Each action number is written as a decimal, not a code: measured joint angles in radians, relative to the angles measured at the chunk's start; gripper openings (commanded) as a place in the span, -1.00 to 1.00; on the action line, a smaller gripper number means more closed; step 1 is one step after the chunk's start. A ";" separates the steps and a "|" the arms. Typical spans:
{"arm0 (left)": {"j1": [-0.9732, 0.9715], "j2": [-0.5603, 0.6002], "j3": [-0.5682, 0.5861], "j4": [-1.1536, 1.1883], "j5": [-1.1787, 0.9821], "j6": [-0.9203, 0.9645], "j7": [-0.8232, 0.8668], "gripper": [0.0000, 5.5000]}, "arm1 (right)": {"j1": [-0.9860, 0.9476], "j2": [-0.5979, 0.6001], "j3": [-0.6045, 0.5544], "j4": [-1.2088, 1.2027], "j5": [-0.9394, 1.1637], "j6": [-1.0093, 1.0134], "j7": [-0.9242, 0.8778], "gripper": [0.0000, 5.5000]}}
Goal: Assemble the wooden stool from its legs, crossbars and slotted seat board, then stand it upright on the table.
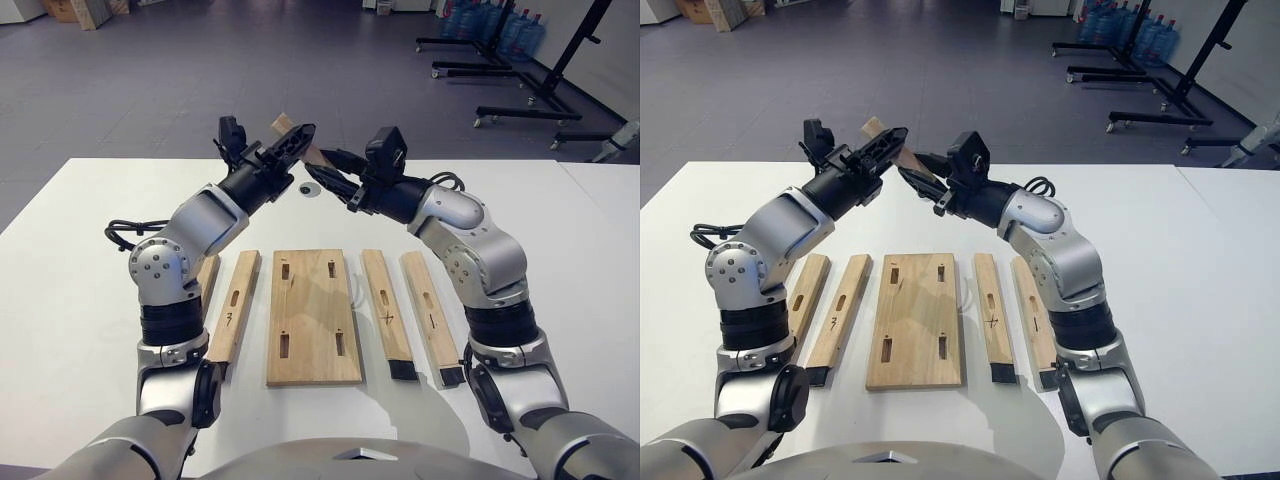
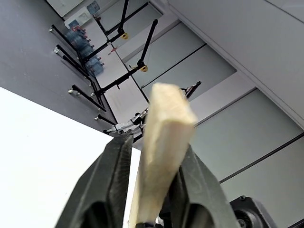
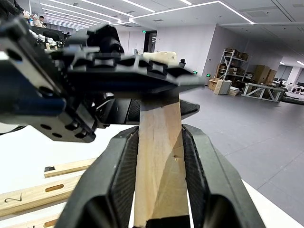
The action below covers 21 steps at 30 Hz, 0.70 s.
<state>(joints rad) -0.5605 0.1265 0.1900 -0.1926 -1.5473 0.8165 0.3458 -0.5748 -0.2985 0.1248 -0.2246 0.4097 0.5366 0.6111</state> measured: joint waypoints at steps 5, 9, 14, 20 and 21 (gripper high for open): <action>-0.001 0.011 -0.020 -0.006 0.063 0.000 -0.008 -0.86 | 0.000 0.000 0.003 0.000 -0.009 0.016 -0.005 -0.53; -0.002 0.011 -0.026 -0.007 0.102 0.000 -0.017 -0.86 | 0.000 0.000 0.005 -0.001 -0.014 0.024 -0.007 -0.53; -0.002 0.011 -0.026 -0.007 0.111 0.001 -0.026 -0.86 | 0.000 -0.001 0.007 -0.016 -0.018 0.042 -0.017 -0.39; -0.002 0.033 -0.009 -0.007 0.161 0.000 -0.025 -0.86 | 0.014 -0.004 0.002 -0.032 0.011 0.120 -0.015 0.00; -0.002 0.039 -0.008 -0.007 0.168 0.000 -0.028 -0.86 | 0.014 -0.006 0.001 -0.035 0.019 0.137 -0.015 0.07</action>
<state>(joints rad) -0.5622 0.1658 0.1824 -0.1995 -1.3798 0.8166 0.3177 -0.5606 -0.3042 0.1257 -0.2596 0.4284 0.6736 0.5964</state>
